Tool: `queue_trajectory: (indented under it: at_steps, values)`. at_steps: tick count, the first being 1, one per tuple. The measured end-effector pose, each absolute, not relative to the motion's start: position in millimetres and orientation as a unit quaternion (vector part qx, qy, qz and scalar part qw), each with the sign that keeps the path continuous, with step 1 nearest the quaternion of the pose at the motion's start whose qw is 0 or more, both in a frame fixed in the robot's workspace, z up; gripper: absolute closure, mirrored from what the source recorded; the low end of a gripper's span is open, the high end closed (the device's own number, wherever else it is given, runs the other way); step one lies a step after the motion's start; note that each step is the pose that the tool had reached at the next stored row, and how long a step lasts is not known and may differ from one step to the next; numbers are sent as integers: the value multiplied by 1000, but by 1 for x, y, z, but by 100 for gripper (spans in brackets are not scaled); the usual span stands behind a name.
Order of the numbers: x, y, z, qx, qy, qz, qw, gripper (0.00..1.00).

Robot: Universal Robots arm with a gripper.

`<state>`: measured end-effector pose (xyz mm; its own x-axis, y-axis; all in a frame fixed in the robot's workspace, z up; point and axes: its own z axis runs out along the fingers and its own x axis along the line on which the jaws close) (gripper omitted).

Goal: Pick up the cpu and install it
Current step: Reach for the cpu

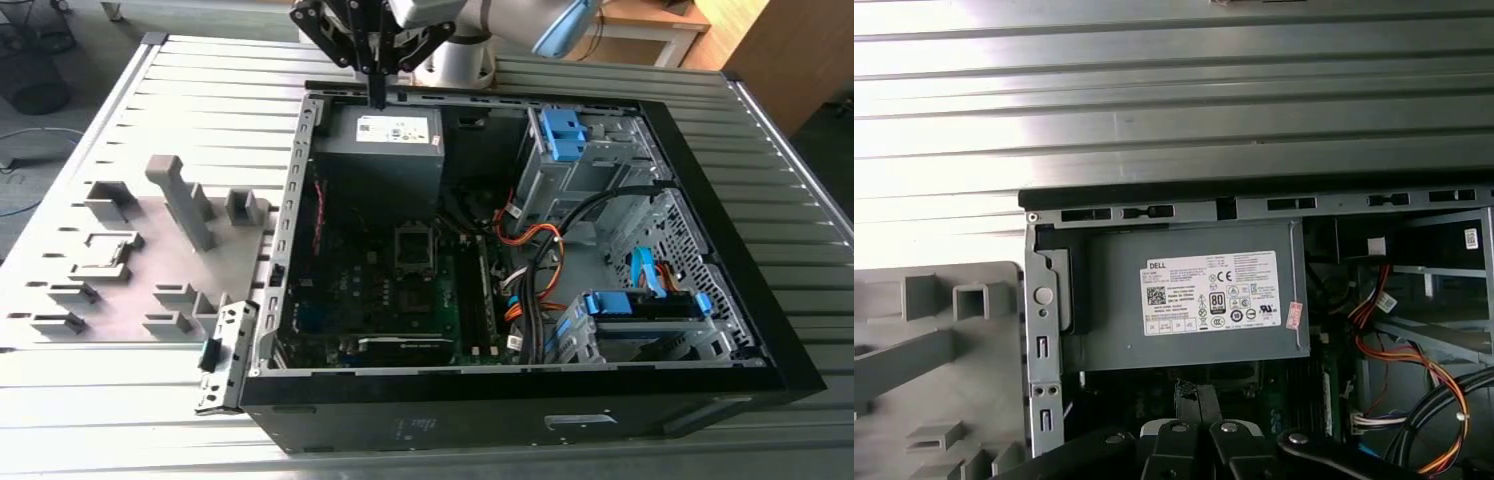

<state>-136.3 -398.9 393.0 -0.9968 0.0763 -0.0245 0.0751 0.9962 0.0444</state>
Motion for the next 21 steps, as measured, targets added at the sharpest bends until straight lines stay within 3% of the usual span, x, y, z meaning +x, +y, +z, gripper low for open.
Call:
queue_trajectory:
  at_steps: [21]
  values:
    - [-167,-399,393,38,999,22,13,89]
